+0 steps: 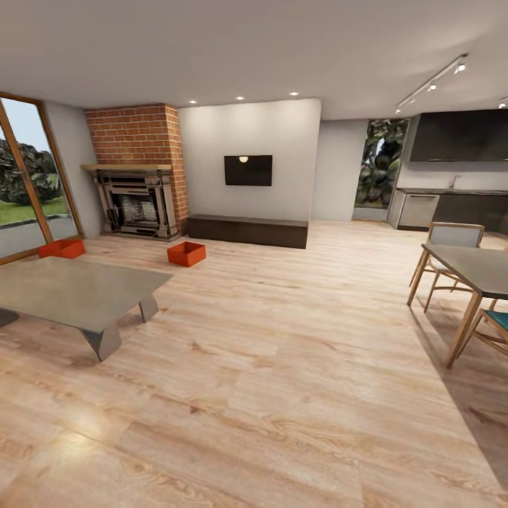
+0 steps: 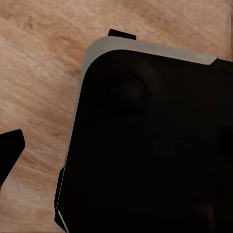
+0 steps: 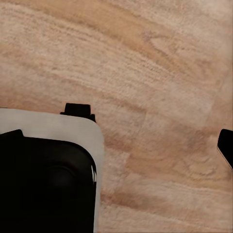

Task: Move the two storage containers from the living room to the garage. In the garage, place one container on the floor and stack the other container on top of it (either order is fine).

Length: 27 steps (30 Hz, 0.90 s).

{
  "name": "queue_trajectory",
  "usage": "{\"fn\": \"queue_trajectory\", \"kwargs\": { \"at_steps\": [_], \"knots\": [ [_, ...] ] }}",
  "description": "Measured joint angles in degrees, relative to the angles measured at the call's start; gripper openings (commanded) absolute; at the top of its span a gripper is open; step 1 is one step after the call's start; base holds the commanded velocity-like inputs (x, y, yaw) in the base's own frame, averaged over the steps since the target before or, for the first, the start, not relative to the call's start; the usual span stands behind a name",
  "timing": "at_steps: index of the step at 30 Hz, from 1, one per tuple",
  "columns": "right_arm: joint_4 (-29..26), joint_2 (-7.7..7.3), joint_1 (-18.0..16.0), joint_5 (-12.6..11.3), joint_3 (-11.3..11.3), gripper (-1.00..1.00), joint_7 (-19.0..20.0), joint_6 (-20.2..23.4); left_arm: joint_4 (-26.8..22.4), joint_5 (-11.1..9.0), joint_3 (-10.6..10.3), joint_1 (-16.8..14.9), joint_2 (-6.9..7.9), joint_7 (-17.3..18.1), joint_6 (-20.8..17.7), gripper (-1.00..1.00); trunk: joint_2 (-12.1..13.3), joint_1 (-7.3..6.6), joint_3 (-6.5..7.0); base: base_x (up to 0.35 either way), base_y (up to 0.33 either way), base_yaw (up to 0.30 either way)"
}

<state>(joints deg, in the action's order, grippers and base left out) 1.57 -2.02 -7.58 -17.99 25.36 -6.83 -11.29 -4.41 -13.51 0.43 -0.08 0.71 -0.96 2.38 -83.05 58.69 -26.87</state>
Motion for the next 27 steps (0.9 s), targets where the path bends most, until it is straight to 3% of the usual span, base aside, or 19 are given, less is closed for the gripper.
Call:
{"fn": "queue_trajectory", "kwargs": {
  "at_steps": [27],
  "knots": [
    [0.0,0.01,0.0,0.0,0.0,1.0,0.0,0.0,-0.02,0.0,0.0,0.0,0.0,0.0,-0.03,1.0,0.0,0.0,0.0,0.322,0.0,0.0]
  ]
}}
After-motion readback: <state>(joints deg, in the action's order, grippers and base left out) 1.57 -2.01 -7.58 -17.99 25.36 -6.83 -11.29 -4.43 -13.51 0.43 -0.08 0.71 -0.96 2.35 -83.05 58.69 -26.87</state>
